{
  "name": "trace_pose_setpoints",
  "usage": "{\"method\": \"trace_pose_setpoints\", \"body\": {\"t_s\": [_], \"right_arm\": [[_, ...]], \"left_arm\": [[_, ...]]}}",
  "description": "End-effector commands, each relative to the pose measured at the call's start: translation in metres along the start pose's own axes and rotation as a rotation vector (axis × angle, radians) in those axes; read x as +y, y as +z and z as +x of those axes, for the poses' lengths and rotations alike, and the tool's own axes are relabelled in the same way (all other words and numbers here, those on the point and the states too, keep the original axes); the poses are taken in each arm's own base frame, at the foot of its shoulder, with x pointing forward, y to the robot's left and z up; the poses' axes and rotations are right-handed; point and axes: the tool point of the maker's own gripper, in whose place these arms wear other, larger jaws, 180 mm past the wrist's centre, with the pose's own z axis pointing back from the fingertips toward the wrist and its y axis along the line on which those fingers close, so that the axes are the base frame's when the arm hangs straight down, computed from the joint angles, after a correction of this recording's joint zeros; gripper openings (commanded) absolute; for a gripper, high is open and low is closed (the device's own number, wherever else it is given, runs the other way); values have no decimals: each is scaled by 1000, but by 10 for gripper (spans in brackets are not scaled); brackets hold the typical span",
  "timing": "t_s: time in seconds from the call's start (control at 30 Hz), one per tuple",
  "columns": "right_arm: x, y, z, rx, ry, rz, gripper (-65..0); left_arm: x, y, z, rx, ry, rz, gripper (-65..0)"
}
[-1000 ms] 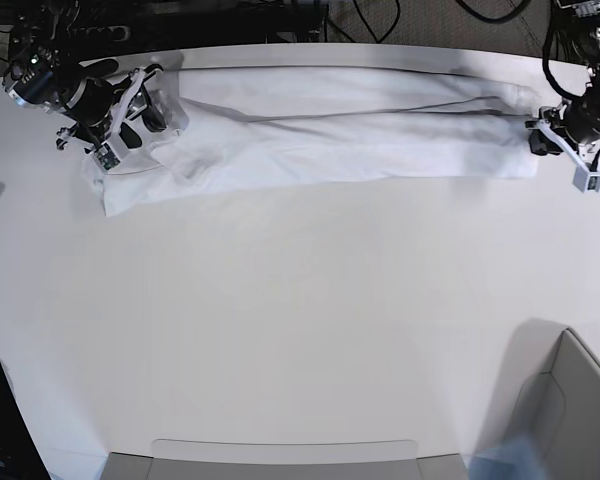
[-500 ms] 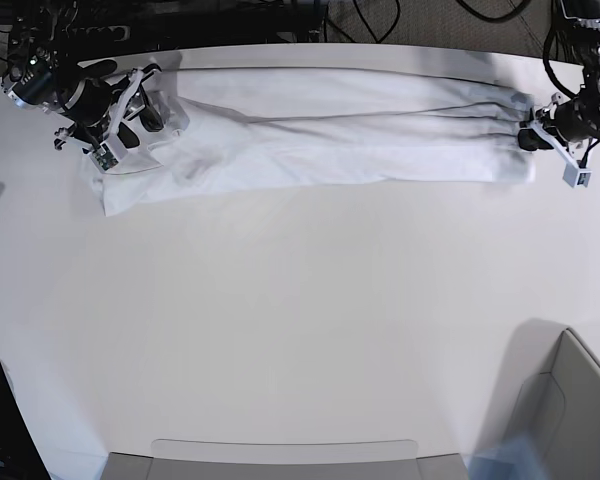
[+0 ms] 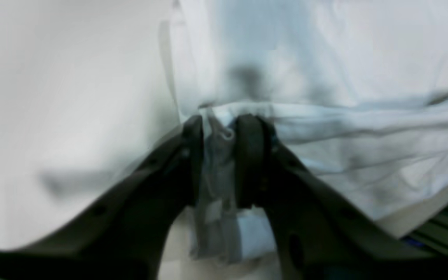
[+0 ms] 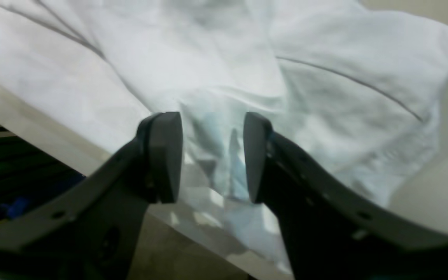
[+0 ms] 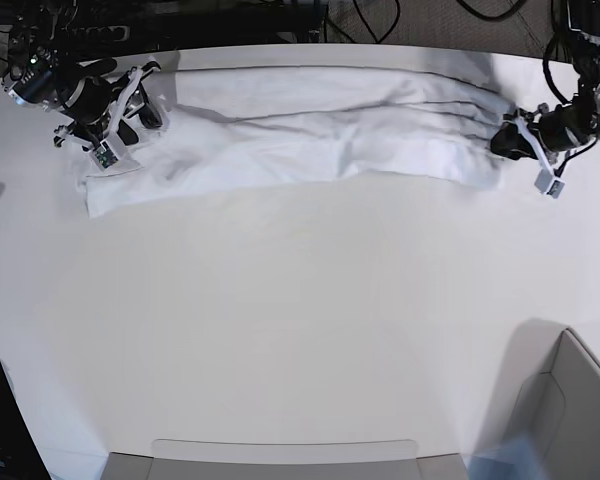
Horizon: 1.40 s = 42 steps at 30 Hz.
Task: Fold the T-shirt properly
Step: 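Smooth and regrasp the folded strip ends with both grippers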
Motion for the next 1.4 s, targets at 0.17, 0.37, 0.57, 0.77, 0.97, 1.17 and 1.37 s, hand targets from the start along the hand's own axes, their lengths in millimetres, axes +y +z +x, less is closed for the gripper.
{"method": "trace_pose_setpoints", "body": {"t_s": [0.17,0.37,0.57,0.77,0.97,1.17,1.37], "right_arm": [[-3,5,9,-32,22,-6,-388],[-4,6,11,-38,25,-11,-388],[-18,11,16,-55,16,-52,-388],[-17,11,18,-57,20,-51,-388],[-17,11,17,-56,19,-52,-388],[-15,10,17,-54,20,-45,-388],[-15,10,16,-52,20,-44,-388]], "left_arm": [[-2,-22,-73,259,38,20,-650],[77,32,-44,10,291,198,-650],[107,64,-18,-61,324,271,-650],[104,69,-2,-88,274,281,-582],[91,75,19,-129,188,285,-481],[90,74,19,-135,188,283,-477],[88,79,21,-161,159,295,-447]]}}
